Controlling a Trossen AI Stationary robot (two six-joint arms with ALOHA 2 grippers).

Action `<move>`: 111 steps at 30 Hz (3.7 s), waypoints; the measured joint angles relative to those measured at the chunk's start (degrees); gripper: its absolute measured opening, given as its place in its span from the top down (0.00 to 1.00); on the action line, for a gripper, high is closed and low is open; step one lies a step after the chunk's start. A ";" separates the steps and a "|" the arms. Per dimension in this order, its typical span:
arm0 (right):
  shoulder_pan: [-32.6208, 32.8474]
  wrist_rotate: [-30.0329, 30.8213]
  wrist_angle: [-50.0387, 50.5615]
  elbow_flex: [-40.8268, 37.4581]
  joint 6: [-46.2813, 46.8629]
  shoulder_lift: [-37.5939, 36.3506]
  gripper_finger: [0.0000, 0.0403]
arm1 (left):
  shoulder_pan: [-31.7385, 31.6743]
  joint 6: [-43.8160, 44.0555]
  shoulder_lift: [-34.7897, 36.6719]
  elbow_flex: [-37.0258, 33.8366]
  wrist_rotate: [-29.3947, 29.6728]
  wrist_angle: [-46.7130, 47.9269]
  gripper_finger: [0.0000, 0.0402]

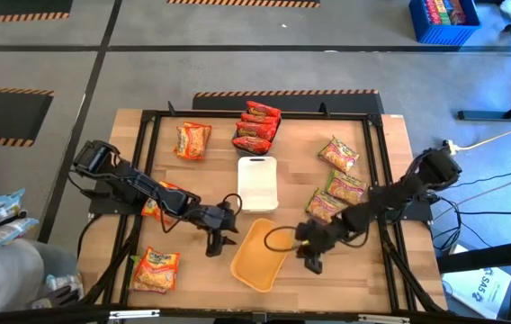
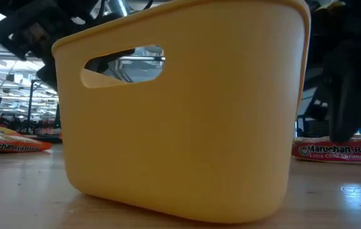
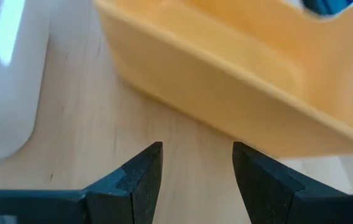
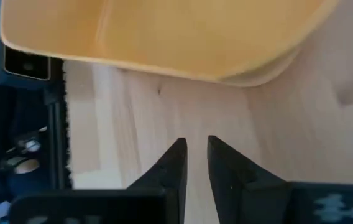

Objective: Sort Maruchan noodles
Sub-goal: Adjust the bins on the table, then put the green noodle pack into the white bin

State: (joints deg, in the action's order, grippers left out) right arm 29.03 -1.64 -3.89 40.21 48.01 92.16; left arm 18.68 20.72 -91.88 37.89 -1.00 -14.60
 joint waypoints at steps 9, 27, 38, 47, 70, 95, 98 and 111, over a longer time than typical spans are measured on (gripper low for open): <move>-1.86 15.75 -3.03 -0.05 -3.49 1.56 0.88 | 1.19 -0.09 -0.63 0.00 0.01 -2.34 0.53; -7.44 21.61 6.65 1.52 -13.85 -5.36 0.88 | 1.16 -5.13 1.55 0.17 1.96 0.71 0.53; -6.92 8.54 42.28 7.98 -5.46 -21.45 0.83 | -3.28 -16.68 12.67 0.63 8.73 0.12 0.53; -6.98 13.39 57.05 5.52 5.75 -21.46 0.34 | -3.72 -16.38 10.23 0.48 9.25 -2.34 0.53; -17.15 8.06 42.28 -5.96 2.32 -20.64 0.15 | -3.78 -16.34 9.01 0.52 7.09 -4.50 0.53; -9.90 1.03 35.98 -6.67 8.29 -24.68 0.15 | -4.58 -14.85 8.90 0.61 8.82 -10.05 0.53; -5.00 1.85 37.28 -6.67 15.82 -25.19 0.15 | -5.23 -14.57 8.90 0.61 8.80 -10.11 0.53; 10.49 19.37 19.38 -16.38 43.16 -25.11 0.15 | -7.20 -12.75 -0.22 10.94 9.00 0.99 0.53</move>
State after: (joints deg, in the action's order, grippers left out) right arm 39.52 17.72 15.48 23.83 91.17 67.05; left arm 11.48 7.97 -92.09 48.83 8.00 -13.61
